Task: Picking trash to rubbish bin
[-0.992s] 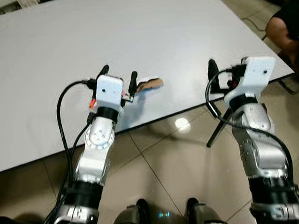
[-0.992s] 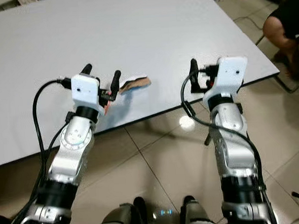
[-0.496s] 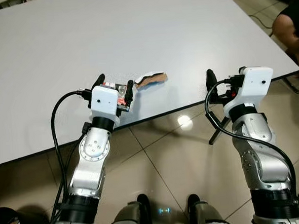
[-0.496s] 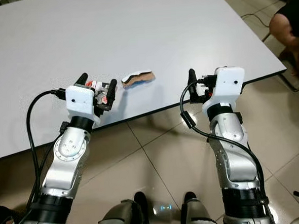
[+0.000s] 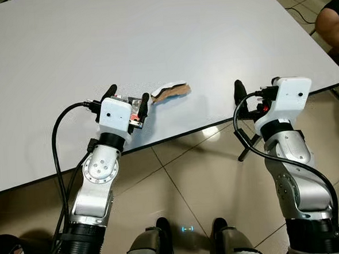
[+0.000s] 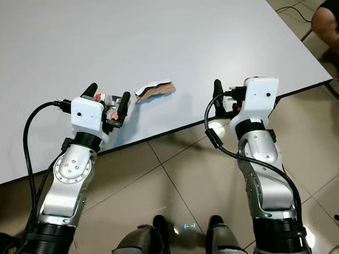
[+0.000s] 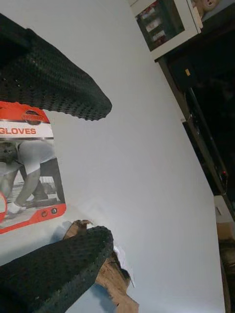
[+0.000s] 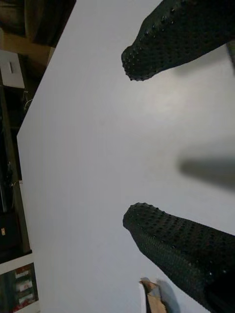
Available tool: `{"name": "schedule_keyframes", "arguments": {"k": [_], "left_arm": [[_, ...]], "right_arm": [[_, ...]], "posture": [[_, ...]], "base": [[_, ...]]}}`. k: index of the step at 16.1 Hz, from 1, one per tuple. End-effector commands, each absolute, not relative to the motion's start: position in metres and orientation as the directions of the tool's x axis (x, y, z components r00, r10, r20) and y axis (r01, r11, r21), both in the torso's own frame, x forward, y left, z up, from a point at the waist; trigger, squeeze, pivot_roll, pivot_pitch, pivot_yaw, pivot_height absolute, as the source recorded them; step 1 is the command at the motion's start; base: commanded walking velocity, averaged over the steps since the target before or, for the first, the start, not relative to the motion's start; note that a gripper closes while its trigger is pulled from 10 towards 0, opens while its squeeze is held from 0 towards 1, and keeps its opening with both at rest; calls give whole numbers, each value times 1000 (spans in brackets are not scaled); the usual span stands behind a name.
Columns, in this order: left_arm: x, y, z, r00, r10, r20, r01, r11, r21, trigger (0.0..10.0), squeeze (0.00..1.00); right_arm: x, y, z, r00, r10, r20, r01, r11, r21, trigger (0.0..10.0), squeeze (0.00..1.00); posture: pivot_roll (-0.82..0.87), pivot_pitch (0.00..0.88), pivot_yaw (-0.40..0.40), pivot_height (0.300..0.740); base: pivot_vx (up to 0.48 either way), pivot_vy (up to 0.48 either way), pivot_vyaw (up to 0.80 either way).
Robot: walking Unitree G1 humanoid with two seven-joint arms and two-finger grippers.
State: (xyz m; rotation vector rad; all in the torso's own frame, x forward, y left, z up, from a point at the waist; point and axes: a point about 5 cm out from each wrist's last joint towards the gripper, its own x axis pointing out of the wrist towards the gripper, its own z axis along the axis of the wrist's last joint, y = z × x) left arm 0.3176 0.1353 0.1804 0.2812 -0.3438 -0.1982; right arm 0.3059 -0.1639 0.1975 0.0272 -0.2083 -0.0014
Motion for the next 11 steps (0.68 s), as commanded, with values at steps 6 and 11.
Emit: {"name": "schedule_keyframes", "arguments": {"k": [6, 11], "left_arm": [[320, 139, 186, 918, -259, 300, 156, 932, 327, 10000, 0], [320, 139, 185, 920, -256, 298, 153, 932, 328, 10000, 0]], "right_arm": [[302, -162, 198, 979, -8, 202, 2, 1000, 30, 10000, 0], [303, -161, 196, 980, 1, 197, -7, 1000, 31, 10000, 0]], "posture": [[19, 336, 100, 740], [22, 337, 95, 740]], "base": [[0, 0, 0], [0, 0, 0]]}}
